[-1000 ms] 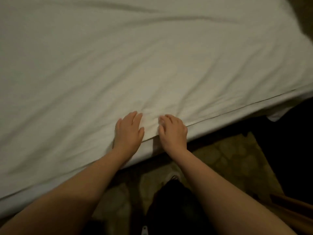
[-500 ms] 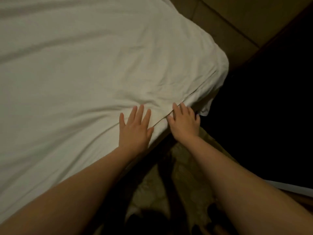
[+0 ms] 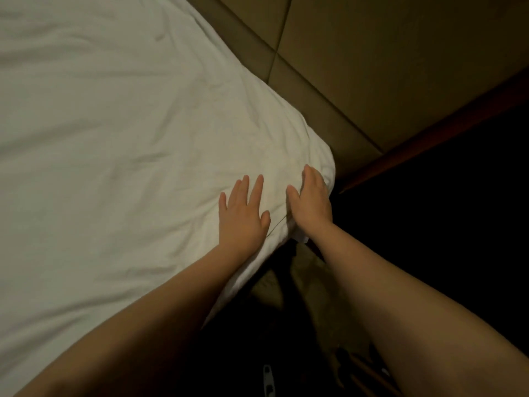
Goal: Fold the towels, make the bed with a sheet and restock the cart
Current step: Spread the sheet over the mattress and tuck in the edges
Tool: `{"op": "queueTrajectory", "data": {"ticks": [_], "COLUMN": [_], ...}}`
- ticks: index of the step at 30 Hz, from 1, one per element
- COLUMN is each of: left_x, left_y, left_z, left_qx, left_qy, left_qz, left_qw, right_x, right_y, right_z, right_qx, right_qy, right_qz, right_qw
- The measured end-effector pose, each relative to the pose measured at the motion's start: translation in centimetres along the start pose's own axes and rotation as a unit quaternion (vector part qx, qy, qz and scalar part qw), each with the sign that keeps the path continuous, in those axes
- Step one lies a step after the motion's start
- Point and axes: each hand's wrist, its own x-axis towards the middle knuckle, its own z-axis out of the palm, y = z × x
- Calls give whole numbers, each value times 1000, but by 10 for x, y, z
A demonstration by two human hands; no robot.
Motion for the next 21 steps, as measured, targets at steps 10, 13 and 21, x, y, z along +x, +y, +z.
{"op": "queueTrajectory", "data": {"ticks": [10,13,21], "left_x": [32,27,-34], "left_y": [18,24,-4], "left_z": [-21,-47,-130], "left_qx": [-246,-458,-764], "left_qy": [7,-3,100], "left_qz": [-130,-237,-323], "left_qw": [961,857,549], "right_x": [51,28,-80], "right_y": [-22,-44,-159], "right_z": [-29,-34,-12], "right_qx": [-48,-53,75], "right_qy": [-199,-192,-182], "right_qz": [-29,-107,-242], "right_qw": [978,974,950]}}
